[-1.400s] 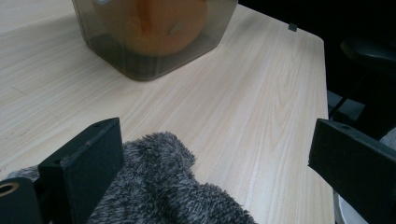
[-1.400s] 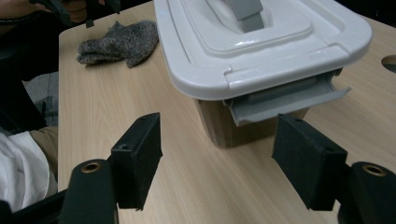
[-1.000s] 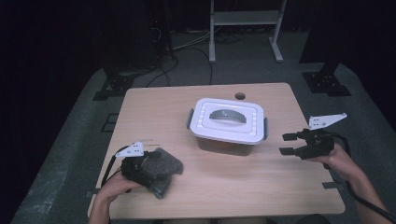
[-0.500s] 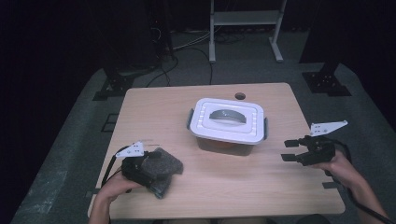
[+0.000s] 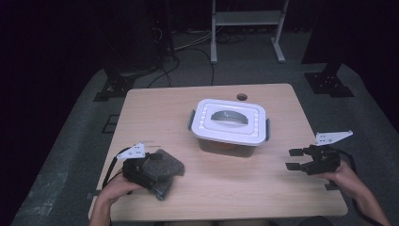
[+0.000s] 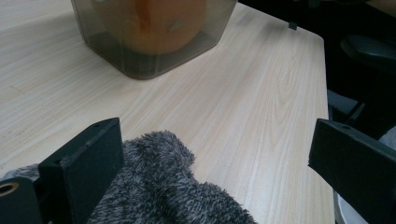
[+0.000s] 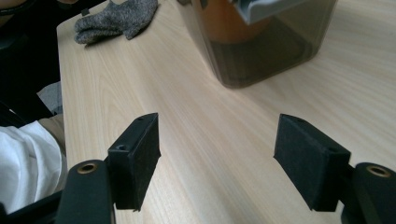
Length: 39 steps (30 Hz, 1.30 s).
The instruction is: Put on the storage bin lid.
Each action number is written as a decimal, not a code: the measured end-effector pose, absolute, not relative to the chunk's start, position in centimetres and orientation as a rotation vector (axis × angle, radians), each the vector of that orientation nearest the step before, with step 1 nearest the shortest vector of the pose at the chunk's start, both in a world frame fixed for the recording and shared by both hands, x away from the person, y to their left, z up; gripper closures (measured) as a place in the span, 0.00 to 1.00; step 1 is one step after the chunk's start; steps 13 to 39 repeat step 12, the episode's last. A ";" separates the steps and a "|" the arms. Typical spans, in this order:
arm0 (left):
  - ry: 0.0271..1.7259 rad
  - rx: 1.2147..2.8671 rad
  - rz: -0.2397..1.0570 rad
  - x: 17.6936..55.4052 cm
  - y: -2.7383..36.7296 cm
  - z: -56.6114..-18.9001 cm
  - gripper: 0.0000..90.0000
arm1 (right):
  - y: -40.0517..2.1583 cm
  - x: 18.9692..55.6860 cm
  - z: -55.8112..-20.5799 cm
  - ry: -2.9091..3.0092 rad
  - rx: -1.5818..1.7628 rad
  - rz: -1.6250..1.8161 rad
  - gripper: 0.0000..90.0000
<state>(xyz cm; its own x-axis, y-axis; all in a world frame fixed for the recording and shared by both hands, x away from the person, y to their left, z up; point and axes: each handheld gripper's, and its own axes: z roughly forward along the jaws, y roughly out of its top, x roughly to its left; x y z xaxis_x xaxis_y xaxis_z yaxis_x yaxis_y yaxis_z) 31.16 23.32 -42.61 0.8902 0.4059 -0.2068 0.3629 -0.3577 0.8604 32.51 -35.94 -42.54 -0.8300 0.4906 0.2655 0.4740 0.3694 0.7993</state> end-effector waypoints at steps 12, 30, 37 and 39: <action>0.555 1.981 0.053 31.2 23.2 -42.6 0.03 | -36.1 31.2 -44.3 2.581 0.948 1.530 0.31; 0.555 1.981 0.053 31.2 23.2 -42.6 0.03 | -36.1 31.2 -44.3 2.581 0.948 1.530 0.31; 0.555 1.981 0.053 31.2 23.2 -42.6 0.03 | -36.1 31.2 -44.3 2.581 0.948 1.530 0.31; 0.555 1.981 0.053 31.2 23.2 -42.6 0.03 | -36.1 31.2 -44.3 2.581 0.948 1.530 0.31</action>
